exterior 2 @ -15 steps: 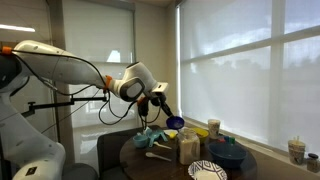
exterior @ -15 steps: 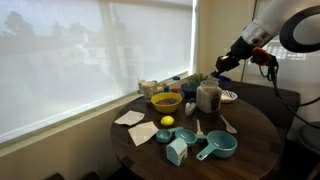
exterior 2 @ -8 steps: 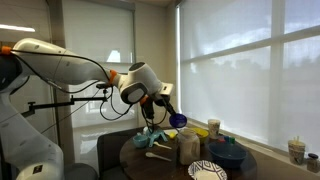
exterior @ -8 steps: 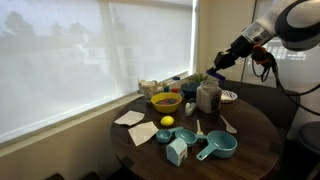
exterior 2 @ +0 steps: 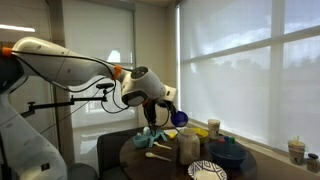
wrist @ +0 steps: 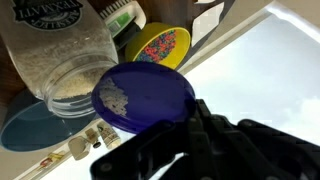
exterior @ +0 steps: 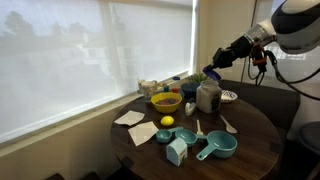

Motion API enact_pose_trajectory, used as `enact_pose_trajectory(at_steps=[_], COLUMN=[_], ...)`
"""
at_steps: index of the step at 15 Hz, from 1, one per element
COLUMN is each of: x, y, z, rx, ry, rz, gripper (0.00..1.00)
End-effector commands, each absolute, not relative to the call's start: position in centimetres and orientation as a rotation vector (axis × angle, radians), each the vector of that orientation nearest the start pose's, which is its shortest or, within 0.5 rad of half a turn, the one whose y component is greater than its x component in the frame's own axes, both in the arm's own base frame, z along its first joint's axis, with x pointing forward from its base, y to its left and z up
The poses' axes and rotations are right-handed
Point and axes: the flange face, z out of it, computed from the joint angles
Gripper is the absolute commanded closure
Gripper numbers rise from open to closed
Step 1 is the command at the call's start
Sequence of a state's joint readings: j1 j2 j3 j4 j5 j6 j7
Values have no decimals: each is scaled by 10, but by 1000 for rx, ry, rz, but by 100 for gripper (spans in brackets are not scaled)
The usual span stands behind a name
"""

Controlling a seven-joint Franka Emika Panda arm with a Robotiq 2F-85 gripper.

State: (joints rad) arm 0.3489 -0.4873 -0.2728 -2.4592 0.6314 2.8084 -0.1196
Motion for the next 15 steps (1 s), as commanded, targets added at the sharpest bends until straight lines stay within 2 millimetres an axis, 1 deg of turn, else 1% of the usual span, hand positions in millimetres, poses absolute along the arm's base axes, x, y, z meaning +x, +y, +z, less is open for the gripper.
enact_pose_trajectory(at_steps=[1, 6, 7, 9, 12, 13, 15], x=[453, 451, 455, 456, 456, 454, 452], y=[-19, -39, -37, -41, -40, -41, -46], z=[540, 533, 534, 532, 531, 532, 532], rx=[-2295, -2202, -2252, -2234, -2231, -2186, -2130], ry=[463, 528, 520, 530, 531, 546, 578], rz=[-990, -997, -977, -981, -978, -954, -930], gripper=[99, 99, 96, 96, 96, 99, 99])
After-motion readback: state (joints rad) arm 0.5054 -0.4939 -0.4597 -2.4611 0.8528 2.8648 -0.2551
